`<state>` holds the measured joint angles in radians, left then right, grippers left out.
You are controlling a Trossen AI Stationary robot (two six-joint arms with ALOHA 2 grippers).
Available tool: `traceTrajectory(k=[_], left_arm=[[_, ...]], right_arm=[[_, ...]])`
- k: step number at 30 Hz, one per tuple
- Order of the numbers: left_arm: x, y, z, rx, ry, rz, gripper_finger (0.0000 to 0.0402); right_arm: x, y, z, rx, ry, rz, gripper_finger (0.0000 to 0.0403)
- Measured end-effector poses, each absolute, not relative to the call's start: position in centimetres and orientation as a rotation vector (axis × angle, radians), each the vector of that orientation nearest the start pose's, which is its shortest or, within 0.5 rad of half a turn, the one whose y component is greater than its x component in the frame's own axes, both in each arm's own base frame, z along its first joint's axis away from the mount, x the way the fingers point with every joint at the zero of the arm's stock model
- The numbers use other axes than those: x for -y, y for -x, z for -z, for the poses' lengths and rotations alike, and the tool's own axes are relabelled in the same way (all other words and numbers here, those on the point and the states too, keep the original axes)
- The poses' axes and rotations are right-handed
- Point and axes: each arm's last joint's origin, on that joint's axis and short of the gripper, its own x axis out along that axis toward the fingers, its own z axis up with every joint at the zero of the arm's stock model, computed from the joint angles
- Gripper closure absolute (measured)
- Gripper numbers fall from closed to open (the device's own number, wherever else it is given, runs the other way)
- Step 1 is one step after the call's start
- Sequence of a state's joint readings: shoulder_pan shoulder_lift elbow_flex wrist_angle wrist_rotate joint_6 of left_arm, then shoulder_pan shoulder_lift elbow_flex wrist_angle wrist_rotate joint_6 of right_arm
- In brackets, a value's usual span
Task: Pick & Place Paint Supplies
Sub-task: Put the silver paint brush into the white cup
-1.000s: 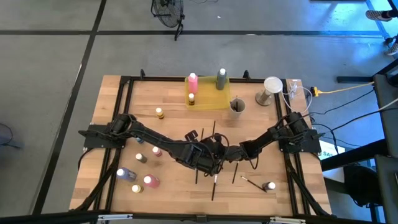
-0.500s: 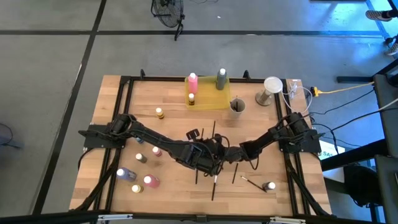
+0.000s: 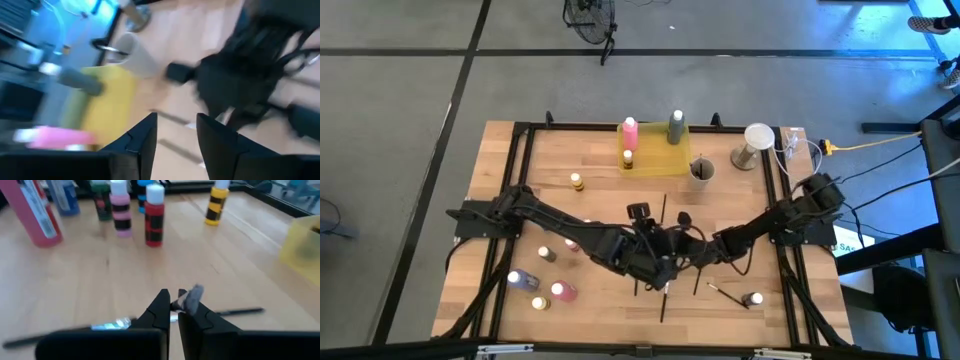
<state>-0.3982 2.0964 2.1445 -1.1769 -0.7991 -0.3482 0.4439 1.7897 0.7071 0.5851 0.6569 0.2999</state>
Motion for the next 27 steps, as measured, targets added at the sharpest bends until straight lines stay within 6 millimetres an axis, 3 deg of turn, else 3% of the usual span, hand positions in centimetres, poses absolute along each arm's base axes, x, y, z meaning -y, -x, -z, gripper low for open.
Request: traceTrajectory(k=[5, 9, 14, 21, 27], left_arm=[[15.2, -36.6, -34.5, -0.998, -0.437, -0.591, 0.0278], [16.2, -34.4, -36.8, -0.944, -0.452, -0.508, 0.0286], [16.0, -32.0, -39.1, -0.857, -0.505, -0.531, 0.0298], [13.5, -29.3, -42.1, -0.808, -0.476, -0.551, 0.0308], [9.5, -27.4, -44.4, -0.933, -0.230, -0.333, 0.0302]], right_arm=[[-11.9, -28.5, -15.4, -0.491, -0.027, 0.214, 0.0386], [-10.9, -26.5, -18.2, -0.552, -0.069, 0.205, 0.0386], [-9.3, -23.2, -22.4, -0.560, -0.122, 0.240, 0.0386], [-6.7, -19.4, -27.5, -0.581, -0.115, 0.368, 0.0386], [-4.6, -17.4, -30.7, -0.641, -0.099, 0.471, 0.0386]])
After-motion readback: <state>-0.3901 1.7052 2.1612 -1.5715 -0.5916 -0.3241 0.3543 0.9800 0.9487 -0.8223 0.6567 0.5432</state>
